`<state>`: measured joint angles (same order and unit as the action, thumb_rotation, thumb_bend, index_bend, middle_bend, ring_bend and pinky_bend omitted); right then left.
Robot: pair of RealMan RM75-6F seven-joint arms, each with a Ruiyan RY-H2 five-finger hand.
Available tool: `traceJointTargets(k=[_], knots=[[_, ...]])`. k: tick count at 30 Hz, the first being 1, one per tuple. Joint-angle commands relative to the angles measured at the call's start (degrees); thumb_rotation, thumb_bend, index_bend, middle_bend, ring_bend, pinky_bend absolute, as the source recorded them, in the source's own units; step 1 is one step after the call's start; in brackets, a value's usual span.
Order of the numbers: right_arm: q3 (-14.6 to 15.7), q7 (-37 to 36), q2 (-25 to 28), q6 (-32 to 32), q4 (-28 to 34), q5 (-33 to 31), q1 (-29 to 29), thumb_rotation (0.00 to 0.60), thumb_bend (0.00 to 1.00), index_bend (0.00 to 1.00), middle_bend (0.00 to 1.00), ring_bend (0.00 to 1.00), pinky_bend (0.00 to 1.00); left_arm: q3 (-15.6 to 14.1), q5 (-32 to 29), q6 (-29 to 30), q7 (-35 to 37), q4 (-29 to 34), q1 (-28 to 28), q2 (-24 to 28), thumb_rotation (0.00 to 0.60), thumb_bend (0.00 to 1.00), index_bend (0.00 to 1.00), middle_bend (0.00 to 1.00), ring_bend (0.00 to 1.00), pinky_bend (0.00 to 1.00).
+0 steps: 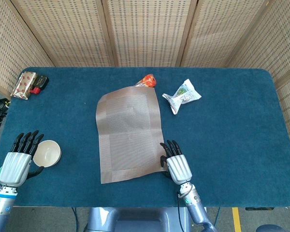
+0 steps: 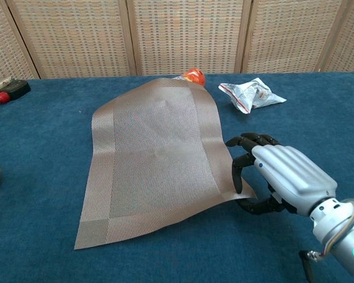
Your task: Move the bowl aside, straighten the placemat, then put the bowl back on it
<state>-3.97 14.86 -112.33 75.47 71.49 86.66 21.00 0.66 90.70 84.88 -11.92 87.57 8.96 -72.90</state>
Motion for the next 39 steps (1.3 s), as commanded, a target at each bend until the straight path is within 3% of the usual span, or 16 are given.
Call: traceJointTargets(k=[1, 13, 26, 32, 39], knots=[[0.0, 0.1, 0.2, 0.2, 0.3, 0.0, -0.1, 0.600, 0.63, 0.69, 0.22, 0.00, 0.06, 0.0, 0.1, 0.1, 0.0, 0.0, 0.0, 0.0, 0.600, 0.05, 0.00, 0.00, 0.00, 0.00], [1.1, 0.3, 4.5, 3.5, 3.9, 1.4, -2.2, 0.600, 0.65, 0.70, 0.22, 0.00, 0.06, -0.1, 0.2, 0.0, 0.0, -0.1, 0.0, 0.0, 0.600, 0.05, 0.00, 0.00, 0.00, 0.00], [2.6, -4.1, 19.0, 10.1, 9.4, 1.9, -7.9, 0.600, 0.65, 0.70, 0.22, 0.00, 0.07, -0.3, 0.6, 0.1, -0.6, 0.3, -0.1, -0.1, 0.600, 0.05, 0.00, 0.00, 0.00, 0.00], [0.6, -6.9, 24.3, 10.0, 8.2, -0.8, -8.7, 0.600, 0.64, 0.71, 0.23, 0.00, 0.08, -0.3, 0.8, 0.3, -1.2, 0.5, -0.2, -0.2, 0.600, 0.05, 0.00, 0.00, 0.00, 0.00], [-4.6, -6.1, 29.5, 3.4, 4.2, -6.3, -5.2, 0.600, 0.64, 0.71, 0.23, 0.00, 0.09, -0.3, 0.6, -0.2, -2.2, 0.5, 0.0, -0.6, 0.600, 0.05, 0.00, 0.00, 0.00, 0.00]])
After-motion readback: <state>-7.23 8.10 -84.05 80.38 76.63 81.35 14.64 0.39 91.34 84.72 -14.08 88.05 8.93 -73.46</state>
